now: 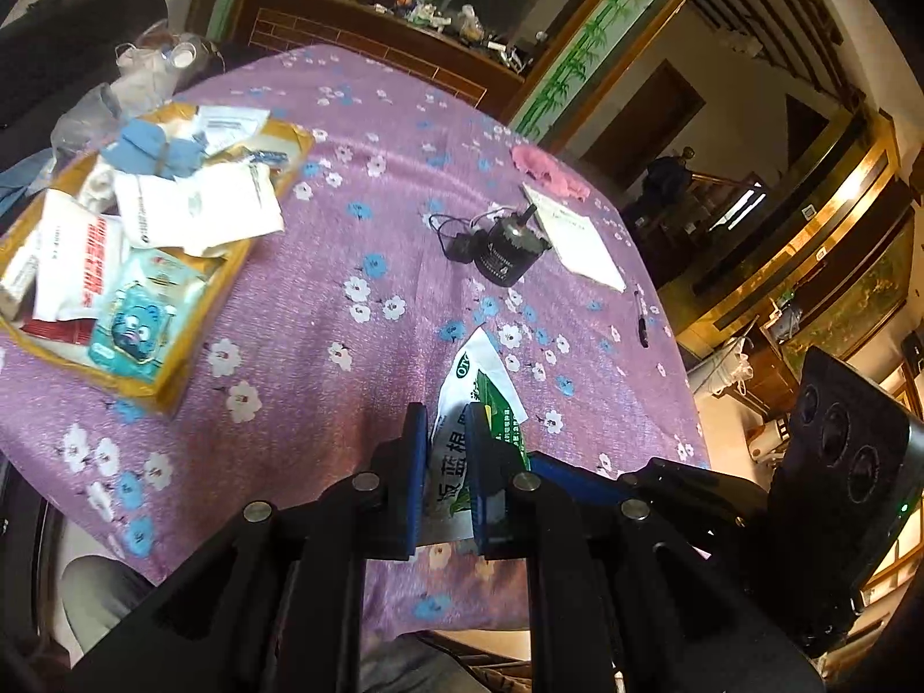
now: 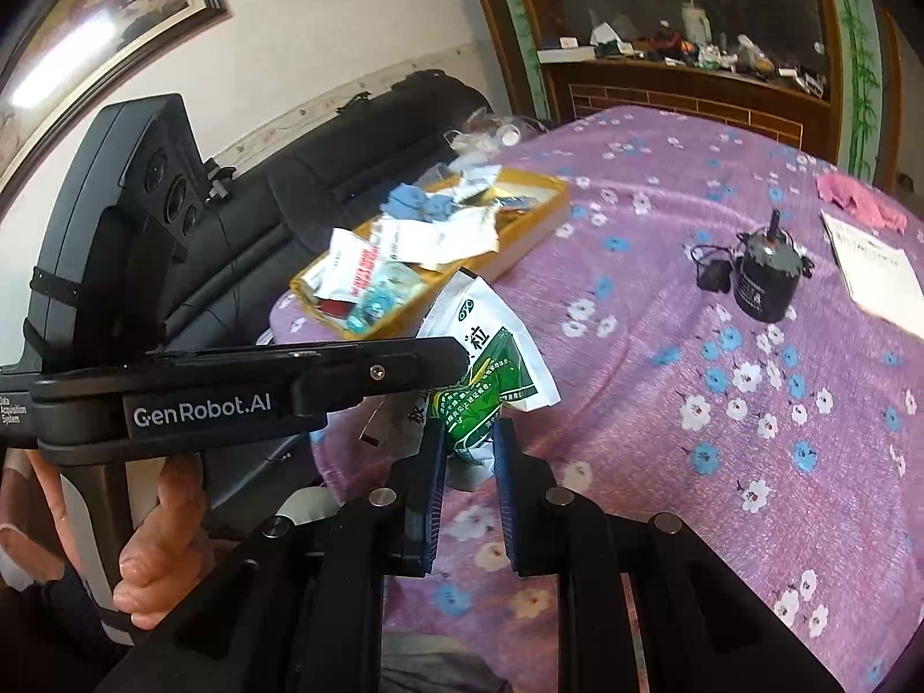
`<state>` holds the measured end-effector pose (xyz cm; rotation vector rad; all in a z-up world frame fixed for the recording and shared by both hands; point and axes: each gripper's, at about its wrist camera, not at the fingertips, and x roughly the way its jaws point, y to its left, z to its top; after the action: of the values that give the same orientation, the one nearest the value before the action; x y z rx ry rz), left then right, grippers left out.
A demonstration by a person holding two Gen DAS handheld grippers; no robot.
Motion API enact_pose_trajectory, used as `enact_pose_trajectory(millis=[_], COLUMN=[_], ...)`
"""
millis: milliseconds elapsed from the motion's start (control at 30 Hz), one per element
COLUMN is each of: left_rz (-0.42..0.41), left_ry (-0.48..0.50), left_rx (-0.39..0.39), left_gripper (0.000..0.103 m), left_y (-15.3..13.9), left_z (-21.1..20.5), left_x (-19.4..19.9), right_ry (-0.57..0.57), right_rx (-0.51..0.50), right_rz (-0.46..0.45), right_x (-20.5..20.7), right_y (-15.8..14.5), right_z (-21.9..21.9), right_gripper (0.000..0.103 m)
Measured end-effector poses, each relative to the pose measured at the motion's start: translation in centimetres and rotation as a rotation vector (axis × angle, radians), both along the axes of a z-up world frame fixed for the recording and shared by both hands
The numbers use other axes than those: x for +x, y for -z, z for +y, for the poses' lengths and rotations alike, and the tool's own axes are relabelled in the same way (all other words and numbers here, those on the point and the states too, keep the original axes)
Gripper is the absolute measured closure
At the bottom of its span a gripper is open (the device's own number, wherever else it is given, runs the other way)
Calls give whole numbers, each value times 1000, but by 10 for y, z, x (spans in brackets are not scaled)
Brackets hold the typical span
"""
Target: Organize soft objects
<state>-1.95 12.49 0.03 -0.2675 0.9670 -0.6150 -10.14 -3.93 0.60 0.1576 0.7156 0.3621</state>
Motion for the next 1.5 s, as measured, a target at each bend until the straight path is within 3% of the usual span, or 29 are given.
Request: enact_pose_trajectory(millis=[500, 833, 1300, 1500], left_rz=[-67, -86, 16, 19], left_ry=[-32, -62, -152, -216], left_rx=[26, 25, -6, 7], left_gripper=[93, 93, 93, 93], left_y=[-20, -28, 5, 3], left_z=[11, 28, 76, 97], left_x=[-20, -12, 35, 76], right_ry=[-19, -57, -135, -172], right_rx=[-17, 10, 23, 18], right_rz=[-54, -80, -11, -5], right_x=[-25, -15, 60, 118], right_y=[-21, -27, -7, -9], right_z=[9, 11, 52, 75], right_gripper=[87, 87, 87, 87])
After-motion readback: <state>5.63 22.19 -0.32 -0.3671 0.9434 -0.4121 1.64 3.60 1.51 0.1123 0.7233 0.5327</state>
